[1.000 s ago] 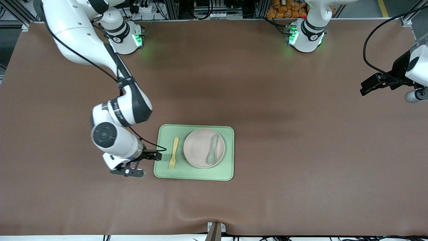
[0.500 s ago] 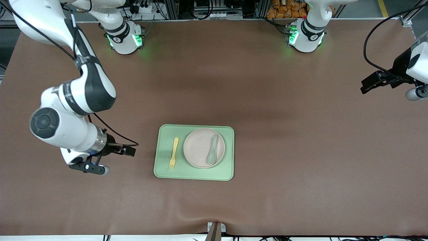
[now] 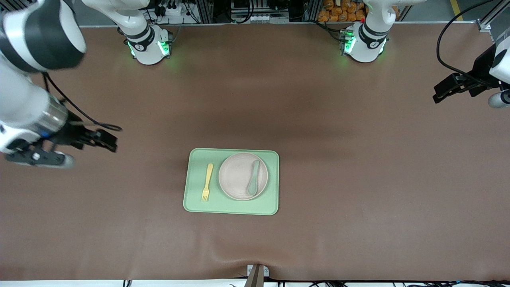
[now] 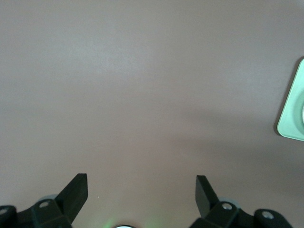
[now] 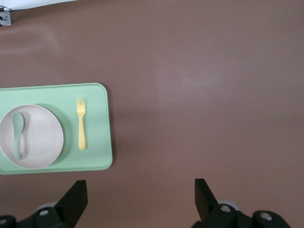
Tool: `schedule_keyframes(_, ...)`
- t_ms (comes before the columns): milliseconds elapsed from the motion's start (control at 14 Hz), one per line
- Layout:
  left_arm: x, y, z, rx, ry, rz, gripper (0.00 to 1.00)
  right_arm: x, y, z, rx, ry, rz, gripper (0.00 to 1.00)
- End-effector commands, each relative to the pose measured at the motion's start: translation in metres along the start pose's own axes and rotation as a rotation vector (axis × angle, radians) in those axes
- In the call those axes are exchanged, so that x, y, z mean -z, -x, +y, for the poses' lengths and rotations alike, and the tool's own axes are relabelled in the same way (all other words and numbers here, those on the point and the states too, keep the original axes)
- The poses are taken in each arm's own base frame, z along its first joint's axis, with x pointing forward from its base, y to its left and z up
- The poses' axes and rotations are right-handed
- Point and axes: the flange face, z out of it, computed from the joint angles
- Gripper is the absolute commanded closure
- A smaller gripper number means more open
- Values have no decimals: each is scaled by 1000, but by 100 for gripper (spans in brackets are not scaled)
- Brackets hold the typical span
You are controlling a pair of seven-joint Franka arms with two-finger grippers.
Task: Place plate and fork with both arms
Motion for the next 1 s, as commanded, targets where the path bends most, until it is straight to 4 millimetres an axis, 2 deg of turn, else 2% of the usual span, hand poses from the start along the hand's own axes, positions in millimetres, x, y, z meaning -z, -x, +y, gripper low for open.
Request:
schedule_keyframes(0,7,11,-6,-19,-11,-7,0,29,25,27,40,-7,8,0)
schedule_keyframes(71,7,12,-6,-17,-11,-8,0,40,35,37,33,-13,18,0)
schedule_keyframes(214,7,12,-6,-17,-11,-8,0,51,55,42,27,-10,27,0)
schedule_keyframes(286,7,12,-6,-17,-11,-8,0,51,64,42,31,-5,23,0)
schedule_keyframes(500,7,13,-6,-19,-12,-10,0,34,84,42,38,5,27,0)
schedule_keyframes(714,8,12,-5,-60,-9,-7,0,41,76,50,110,14,45,0)
schedule_keyframes(929,11,12,-5,-70,0,-3,0,50,62,58,109,12,65,0)
